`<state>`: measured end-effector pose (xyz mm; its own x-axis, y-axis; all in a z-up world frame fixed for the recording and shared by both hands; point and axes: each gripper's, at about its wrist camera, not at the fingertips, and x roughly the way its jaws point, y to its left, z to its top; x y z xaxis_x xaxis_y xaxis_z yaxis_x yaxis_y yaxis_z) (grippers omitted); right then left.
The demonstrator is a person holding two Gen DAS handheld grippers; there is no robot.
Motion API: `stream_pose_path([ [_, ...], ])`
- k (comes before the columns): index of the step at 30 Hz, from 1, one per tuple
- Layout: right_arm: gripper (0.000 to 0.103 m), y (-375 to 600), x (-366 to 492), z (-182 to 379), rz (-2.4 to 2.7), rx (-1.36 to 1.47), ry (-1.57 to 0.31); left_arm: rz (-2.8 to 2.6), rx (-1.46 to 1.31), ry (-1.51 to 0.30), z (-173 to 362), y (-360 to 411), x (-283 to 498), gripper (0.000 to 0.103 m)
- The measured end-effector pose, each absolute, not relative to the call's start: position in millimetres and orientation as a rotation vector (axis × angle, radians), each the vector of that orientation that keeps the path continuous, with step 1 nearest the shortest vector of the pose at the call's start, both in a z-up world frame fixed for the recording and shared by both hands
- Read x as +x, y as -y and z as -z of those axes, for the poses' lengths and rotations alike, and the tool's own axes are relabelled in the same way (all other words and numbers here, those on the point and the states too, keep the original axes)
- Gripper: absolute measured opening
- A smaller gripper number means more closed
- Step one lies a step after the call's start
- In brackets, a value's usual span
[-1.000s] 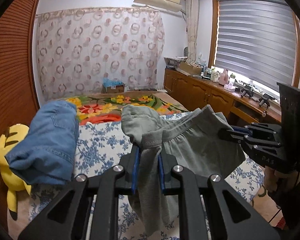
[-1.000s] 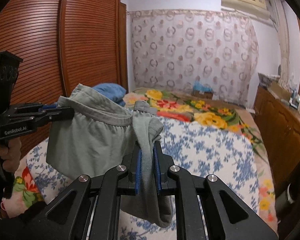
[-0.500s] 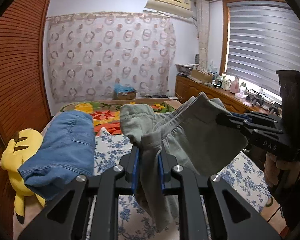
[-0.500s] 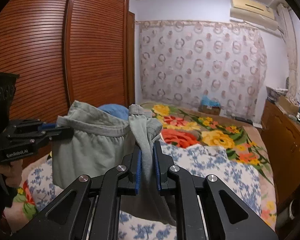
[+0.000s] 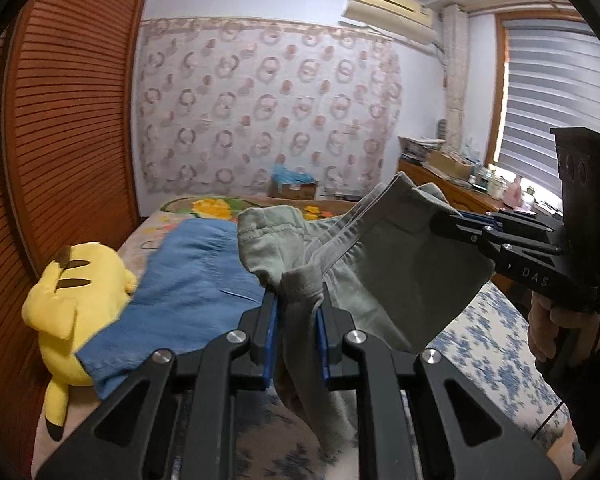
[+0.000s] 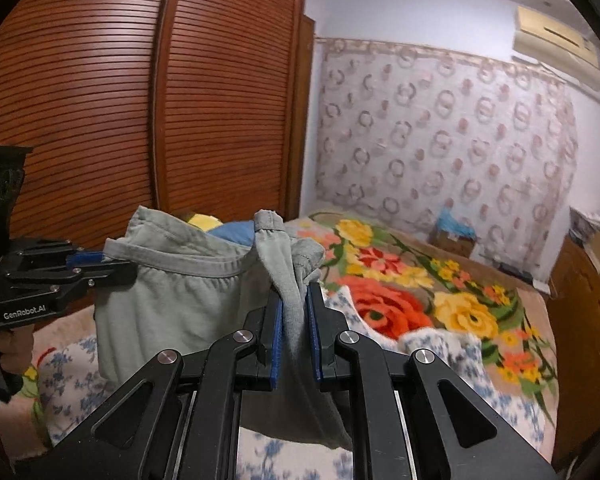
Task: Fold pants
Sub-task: 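Lift the shirt with both grippers and carry it toward the blue jeans stack, then lower the shirt onto the jeans stack and open both grippers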
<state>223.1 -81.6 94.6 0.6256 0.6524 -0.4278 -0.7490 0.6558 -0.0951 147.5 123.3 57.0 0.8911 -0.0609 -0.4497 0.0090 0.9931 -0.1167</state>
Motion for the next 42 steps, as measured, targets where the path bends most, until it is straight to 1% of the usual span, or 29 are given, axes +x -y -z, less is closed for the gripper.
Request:
stream_pose_path([
  [10, 0.009, 5, 281, -93, -0.902, -0.316, -0.345, -0.086, -0.167, -0.457, -41, -175, 167, 0.014],
  [15, 0.009, -34, 305, -78, -0.928, -0.357, -0.355, -0.116, -0.198, -0.465, -26, -193, 172, 0.014],
  [24, 0.009, -92, 323, -57, -0.998, -0.393, -0.36, -0.152, -0.258, -0.483, -14, -213, 165, 0.014],
  [28, 0.009, -115, 328, -48, -1.026, -0.399, -0.383, -0.177, -0.26, -0.509, -8, -216, 166, 0.014],
  [30, 0.009, -125, 334, -43, -1.042, -0.397, -0.423, -0.185, -0.269, -0.527, -2, -220, 168, 0.014],
  [32, 0.013, -130, 340, -39, -1.045, -0.381, -0.468, -0.195, -0.285, -0.554, 4, -224, 170, 0.015],
  [33, 0.014, -131, 343, -39, -1.041, -0.36, -0.495, -0.196, -0.293, -0.56, 4, -226, 169, 0.016],
  [35, 0.023, -130, 345, -41, -1.038, -0.344, -0.502, -0.199, -0.301, -0.563, 4, -228, 168, 0.018],
  [36, 0.025, -129, 345, -42, -1.03, -0.341, -0.499, -0.199, -0.303, -0.563, 3, -228, 166, 0.02],
  [38, 0.027, -123, 348, -46, -1.022, -0.32, -0.501, -0.204, -0.293, -0.557, -1, -227, 164, 0.024],
  [40, 0.027, -116, 348, -50, -1.012, -0.307, -0.497, -0.222, -0.28, -0.548, -4, -227, 161, 0.033],
  [42, 0.028, -110, 348, -52, -1.004, -0.302, -0.492, -0.242, -0.276, -0.539, -5, -230, 160, 0.037],
])
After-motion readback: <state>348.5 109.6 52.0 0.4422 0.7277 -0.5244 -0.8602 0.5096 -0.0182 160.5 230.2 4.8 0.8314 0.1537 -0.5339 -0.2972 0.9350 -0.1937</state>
